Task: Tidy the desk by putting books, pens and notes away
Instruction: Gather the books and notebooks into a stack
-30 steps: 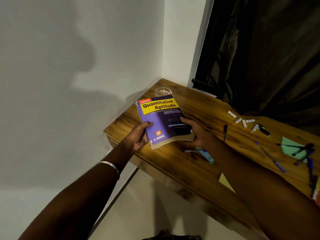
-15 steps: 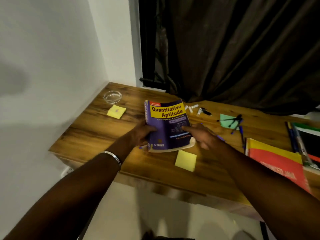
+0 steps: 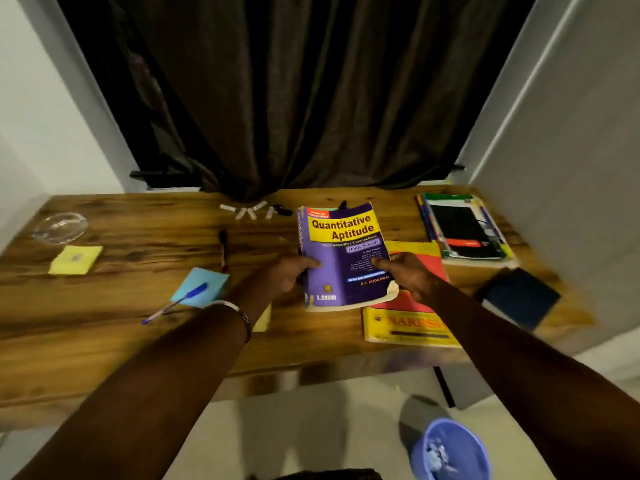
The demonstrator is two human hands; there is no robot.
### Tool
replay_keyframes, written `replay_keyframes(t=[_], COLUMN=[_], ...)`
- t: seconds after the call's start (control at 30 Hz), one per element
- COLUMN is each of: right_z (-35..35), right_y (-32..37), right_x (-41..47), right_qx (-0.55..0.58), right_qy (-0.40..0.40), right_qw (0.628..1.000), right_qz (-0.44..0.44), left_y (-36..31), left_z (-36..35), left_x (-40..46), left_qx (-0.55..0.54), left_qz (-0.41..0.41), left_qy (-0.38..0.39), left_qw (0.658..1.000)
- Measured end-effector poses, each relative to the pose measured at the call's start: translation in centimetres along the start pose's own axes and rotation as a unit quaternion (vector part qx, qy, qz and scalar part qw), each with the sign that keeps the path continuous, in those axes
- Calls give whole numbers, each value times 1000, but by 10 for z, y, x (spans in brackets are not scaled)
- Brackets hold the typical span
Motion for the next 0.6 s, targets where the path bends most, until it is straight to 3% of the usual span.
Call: replay_keyframes(t=[0.4,0.6], right_z=[93,98], right_y=[-63,-115], right_x=[-20,11], right_qx=[36,10], right_qy=[-66,-68], right_qw=[996,996], right_qz=[-39,-53], left_y=[46,66], left_z=[-121,-134], left_x=[33,38], left_qx=[47,141], left_qz=[-8,-76], left_qy=[-4,-48], left_qw=[999,986])
Point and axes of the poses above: each hand's wrist, its own x-axis towards the middle knuckle, its own z-axis out of the back of the hand, y = z × x, the point moved 3 cm from there along x, towards the middle knuckle, and after that the axes turned 4 degrees about -y, right-handed, at the moved point
